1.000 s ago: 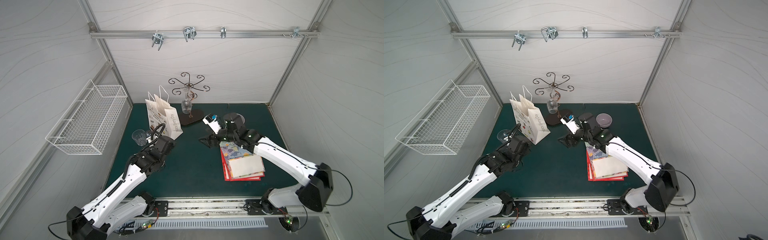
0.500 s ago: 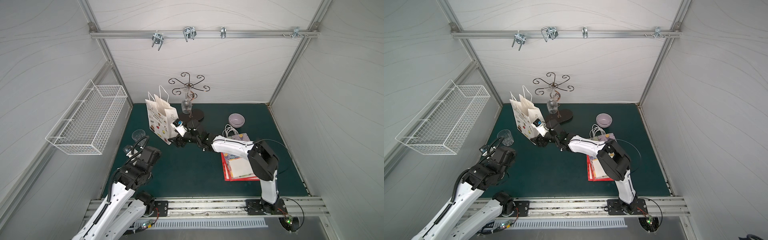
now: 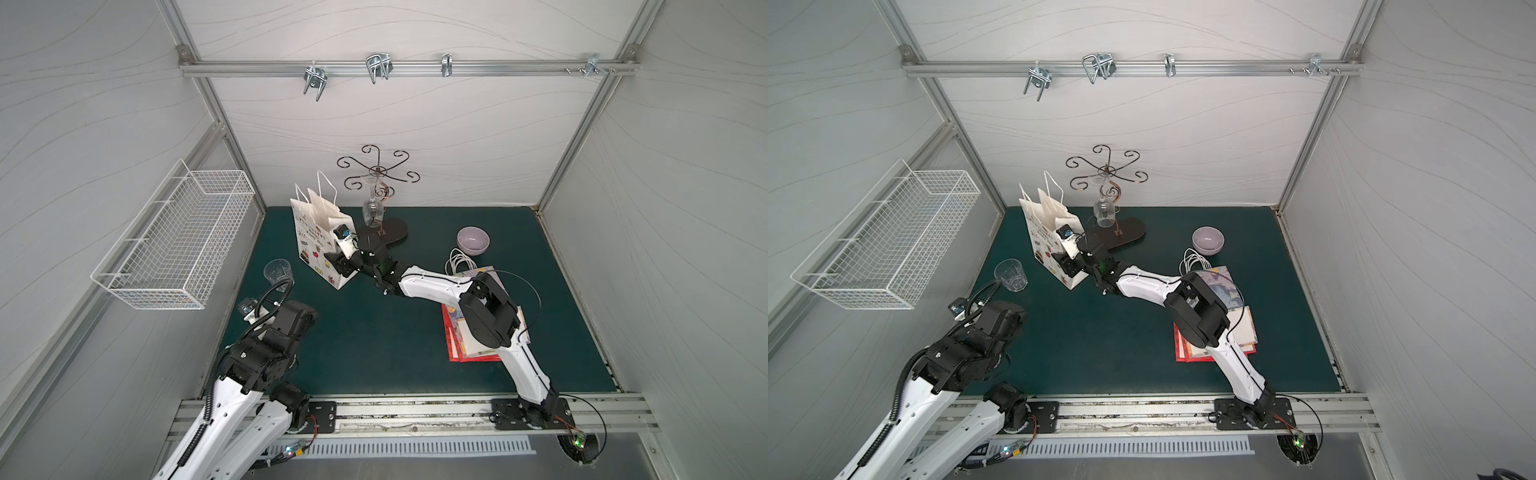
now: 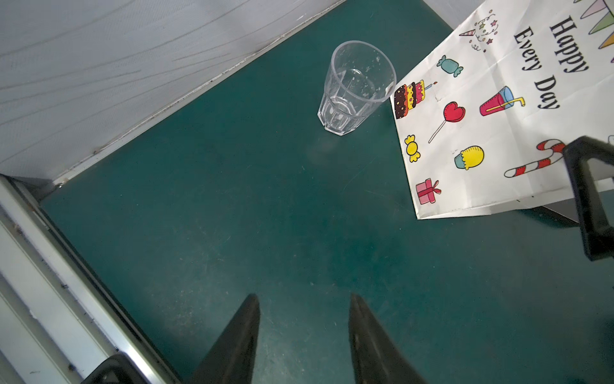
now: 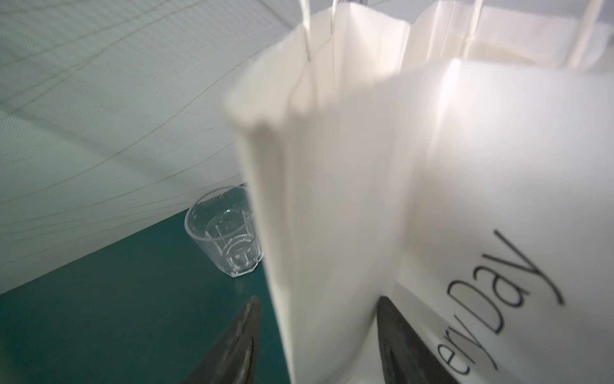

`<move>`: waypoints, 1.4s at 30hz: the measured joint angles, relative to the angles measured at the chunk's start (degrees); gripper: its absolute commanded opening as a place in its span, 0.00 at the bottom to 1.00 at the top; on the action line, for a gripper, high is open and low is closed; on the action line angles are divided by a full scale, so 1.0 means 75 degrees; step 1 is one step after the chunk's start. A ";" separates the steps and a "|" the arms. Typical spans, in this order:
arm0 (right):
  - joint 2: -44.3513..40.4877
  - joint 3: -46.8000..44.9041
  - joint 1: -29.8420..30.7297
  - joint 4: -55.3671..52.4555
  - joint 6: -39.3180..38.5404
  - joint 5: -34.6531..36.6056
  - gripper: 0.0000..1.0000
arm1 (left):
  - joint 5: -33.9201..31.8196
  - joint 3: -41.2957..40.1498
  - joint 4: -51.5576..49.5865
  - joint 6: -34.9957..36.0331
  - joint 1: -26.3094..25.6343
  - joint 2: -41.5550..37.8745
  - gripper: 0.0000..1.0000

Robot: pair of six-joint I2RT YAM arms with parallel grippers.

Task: Put away the paper bag
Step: Pick up the paper bag from the center of the board, then place the paper bag at the center of the board.

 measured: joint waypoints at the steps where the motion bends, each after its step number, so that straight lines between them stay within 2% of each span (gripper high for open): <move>1: 0.0003 0.0032 0.0009 0.0026 -0.0050 0.0076 0.50 | -0.0017 0.0000 -0.0035 -0.0032 0.0000 -0.0029 0.42; 4: 0.0006 0.0058 0.0026 0.0117 -0.0201 0.0294 0.42 | -0.0067 0.0000 -0.0096 -0.0076 0.0000 -0.0114 0.39; 13: 0.0102 0.0157 0.0058 0.0256 -0.0574 0.0341 0.08 | -0.0251 0.0000 -0.0140 -0.0099 0.0000 -0.0286 0.39; 15: 0.0102 0.0111 0.0067 0.0326 -0.0635 0.0321 0.03 | -0.0300 0.0000 -0.0125 -0.0099 0.0000 -0.0329 0.39; 21: -0.0146 -0.0542 0.0064 0.0691 -0.0624 0.0221 0.00 | -0.0434 0.0000 -0.0041 -0.0044 0.0000 -0.0335 0.40; 26: -0.1072 -0.1842 -0.0055 0.0836 -0.0592 -0.0195 0.00 | -0.0612 0.0000 0.0169 0.0265 0.0000 -0.0341 0.42; 35: -0.3433 -0.4366 -0.0903 0.0758 -0.0420 -0.1988 0.00 | -0.0670 -0.0125 0.1390 0.1454 0.0000 -0.0536 0.48; 42: -0.4558 -0.5324 -0.1670 0.0233 -0.0443 -0.3398 0.00 | 0.0082 -0.0670 0.2923 0.2955 0.0000 -0.0726 0.51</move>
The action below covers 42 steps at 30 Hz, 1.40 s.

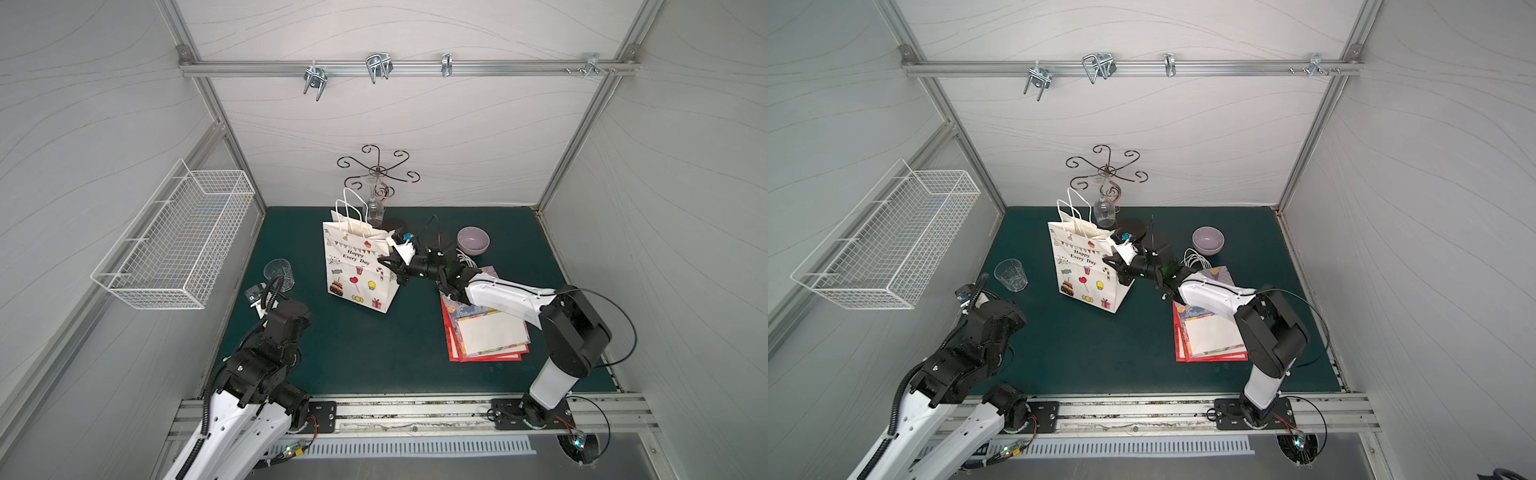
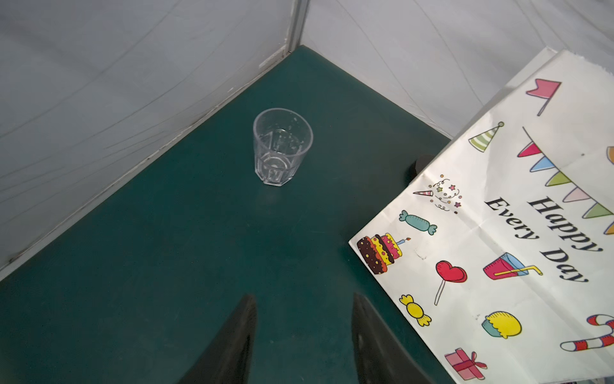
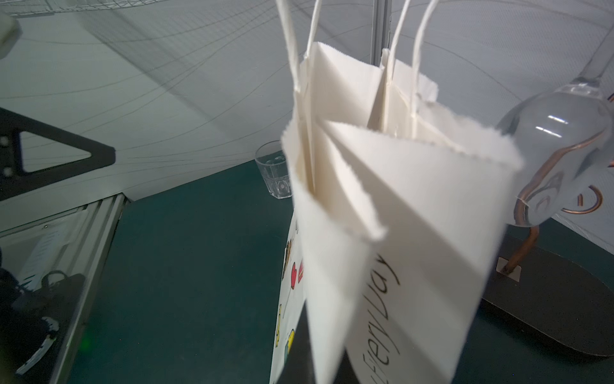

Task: Put away the paper bag
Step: Place the paper bag at the center of the board, then adjust the paper bag at the center of the board.

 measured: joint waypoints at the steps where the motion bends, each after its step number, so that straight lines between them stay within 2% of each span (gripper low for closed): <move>1: -0.0105 -0.0096 -0.0050 -0.0076 -0.0052 -0.0099 0.00 | 0.0108 -0.0029 0.0163 0.0137 0.0000 0.0000 0.53; 5: -0.0405 -0.0434 -0.0117 -0.0353 -0.0259 -0.0460 0.07 | 0.0597 -0.0038 0.0729 0.0356 0.0000 0.0102 0.57; 7: -0.0446 -0.0562 -0.0119 -0.0399 -0.0318 -0.0580 0.17 | 0.0845 0.0050 0.0799 0.0256 0.0000 0.0315 0.58; 11: -0.0475 -0.0720 -0.0146 -0.0670 -0.0414 -0.0688 0.41 | 0.1271 0.0641 0.0606 -0.0466 0.0000 0.0973 0.58; 17: -0.1329 -0.0729 -0.0548 -0.2005 -0.0510 -0.1020 0.60 | 0.1792 0.1603 0.0172 -0.1818 0.0000 0.1772 0.57; 22: -0.2550 -0.0595 -0.1239 -0.3220 -0.0624 -0.1105 0.64 | 0.2267 0.2122 -0.0152 -0.2422 0.0000 0.2320 0.59; 26: -0.2728 -0.0262 -0.1617 -0.3710 -0.0673 -0.0871 0.66 | 0.2544 0.2323 -0.0440 -0.2801 0.0000 0.2547 0.60; 31: -0.1912 0.0356 -0.1775 -0.3914 -0.0746 -0.0886 0.68 | 0.2856 0.2859 -0.0968 -0.3165 0.0000 0.2801 0.63; 36: -0.0810 0.1035 -0.1789 -0.3908 -0.0766 -0.0603 0.63 | 0.3241 0.3634 -0.1437 -0.3331 0.0000 0.3340 0.66; 42: 0.0259 0.1749 -0.1786 -0.3888 -0.0548 -0.0233 0.59 | 0.3602 0.3751 -0.1612 -0.3445 0.0000 0.3430 0.73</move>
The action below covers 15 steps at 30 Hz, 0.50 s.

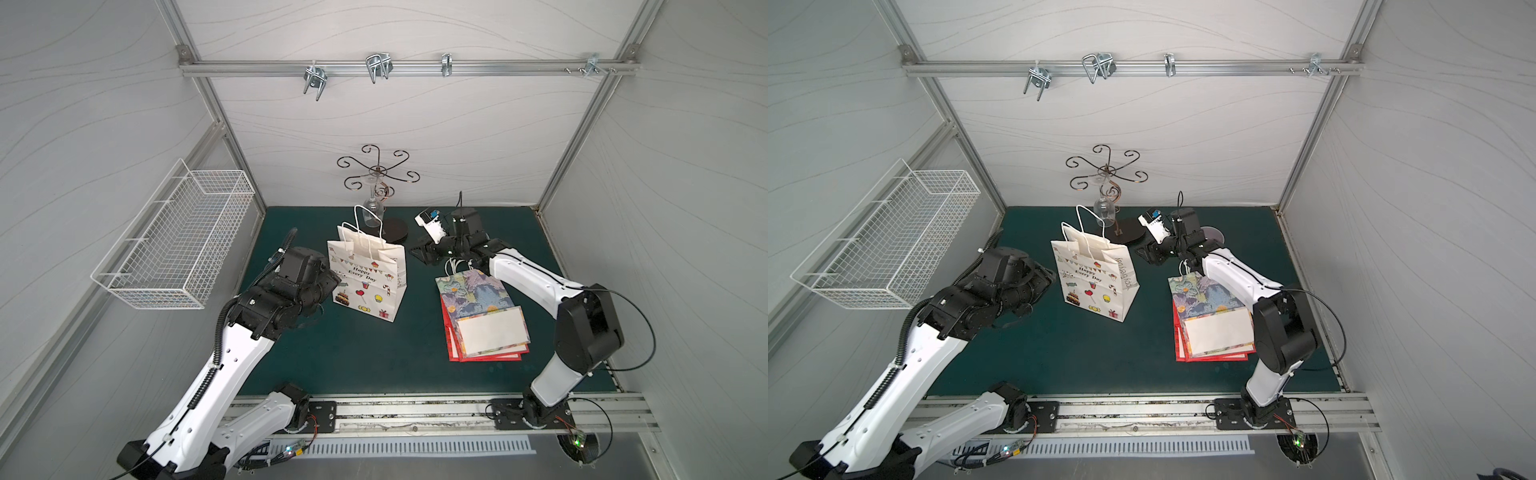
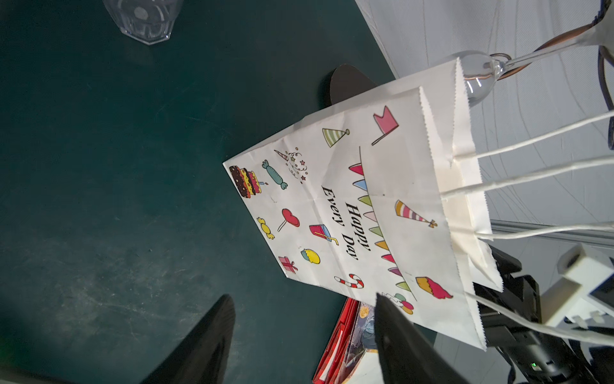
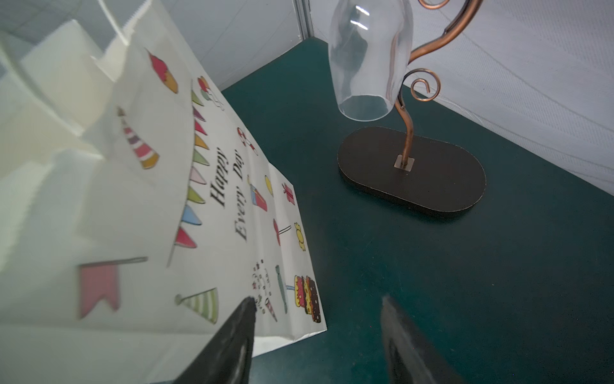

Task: Put away the paper bag
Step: Adjust the paper bag at the center of the board.

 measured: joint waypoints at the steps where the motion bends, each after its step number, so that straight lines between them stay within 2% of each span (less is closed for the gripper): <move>1: 0.0152 0.0102 0.0003 0.0000 0.0023 -0.0093 0.58 | 0.0102 0.0000 0.0026 -0.0006 0.0000 0.0006 0.75; 7: 0.0408 0.0289 0.0251 -0.0035 -0.0044 -0.1300 0.58 | 0.0612 0.0195 0.0201 -0.0020 -0.0003 0.0396 0.82; 15: 0.0029 -0.0417 0.0772 -0.0035 -0.0312 -0.2841 0.59 | 0.0385 0.0297 0.0300 -0.0015 -0.0003 0.0525 0.84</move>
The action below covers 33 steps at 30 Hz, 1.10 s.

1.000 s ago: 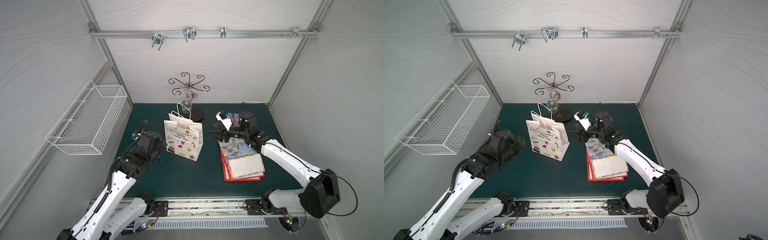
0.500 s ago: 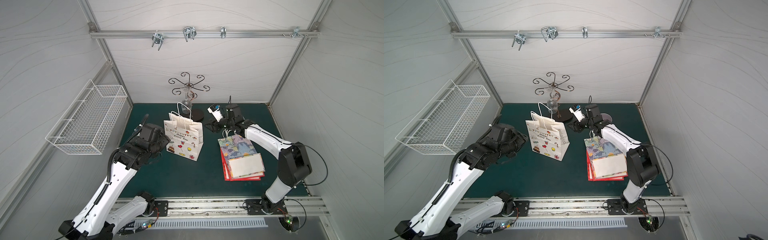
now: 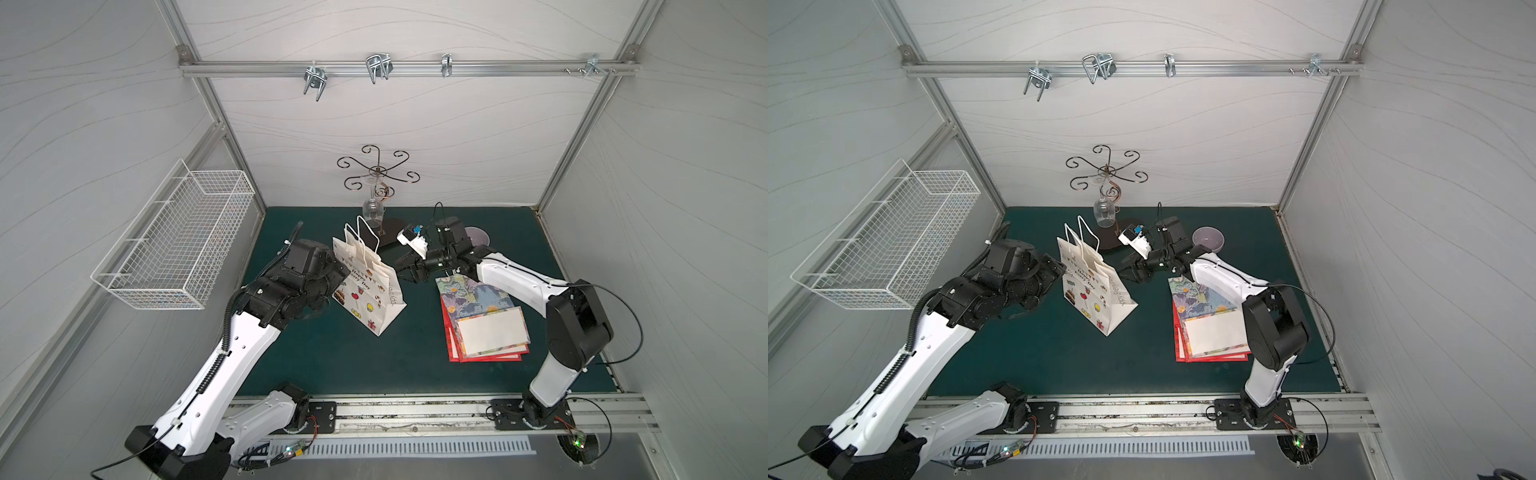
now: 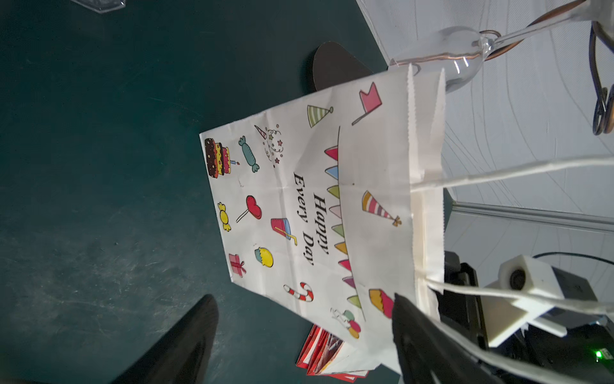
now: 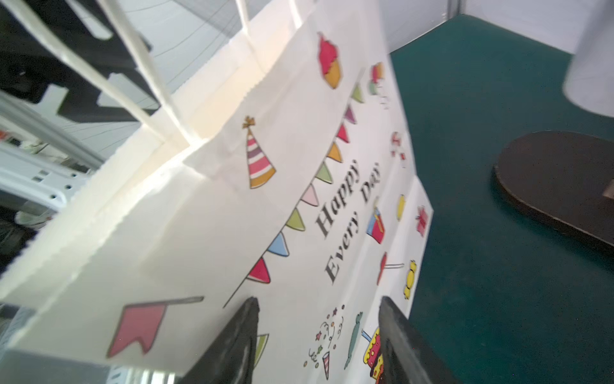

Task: Put away the paper bag
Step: Adjust the paper bag at the center of the board, then pick up the paper bag from the center of the board.

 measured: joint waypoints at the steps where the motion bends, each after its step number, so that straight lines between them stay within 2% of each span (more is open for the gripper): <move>1: -0.0093 -0.0111 0.0102 -0.0006 -0.0023 -0.0131 0.59 | -0.0047 0.0000 0.0015 0.0012 0.0000 0.0003 0.84; 8: -0.0699 -0.0807 0.0801 0.0408 0.0356 -0.0667 0.62 | -0.0475 0.0009 -0.0017 0.0408 0.0000 0.0020 0.80; 12: -0.1003 -0.1037 0.0685 0.0685 0.0737 -0.0560 0.63 | -0.0944 0.0009 -0.0449 0.0921 0.0000 -0.0478 0.78; 15: -0.1183 -0.1040 0.0367 0.0664 0.0903 -0.0076 0.62 | -0.0962 0.0006 -0.0676 0.1754 0.0000 -0.1244 0.77; 20: -0.1530 -0.1040 -0.0219 0.0280 0.0866 0.0854 0.62 | 0.0236 0.0017 -0.0968 0.2911 0.0000 -0.2069 0.78; 26: -0.2069 -0.1087 -0.0396 -0.0353 0.0527 0.1413 0.63 | 0.2390 0.0015 -0.0659 0.3381 0.0000 -0.1370 0.79; 30: -0.2358 -0.1271 -0.0405 -0.0562 0.0466 0.1536 0.63 | 0.2626 0.0143 -0.0530 0.3424 -0.0006 -0.0498 0.78; 33: -0.2442 -0.1367 -0.0408 -0.0664 0.0466 0.1620 0.63 | 0.2200 0.0452 -0.0551 0.3427 -0.0006 0.0099 0.73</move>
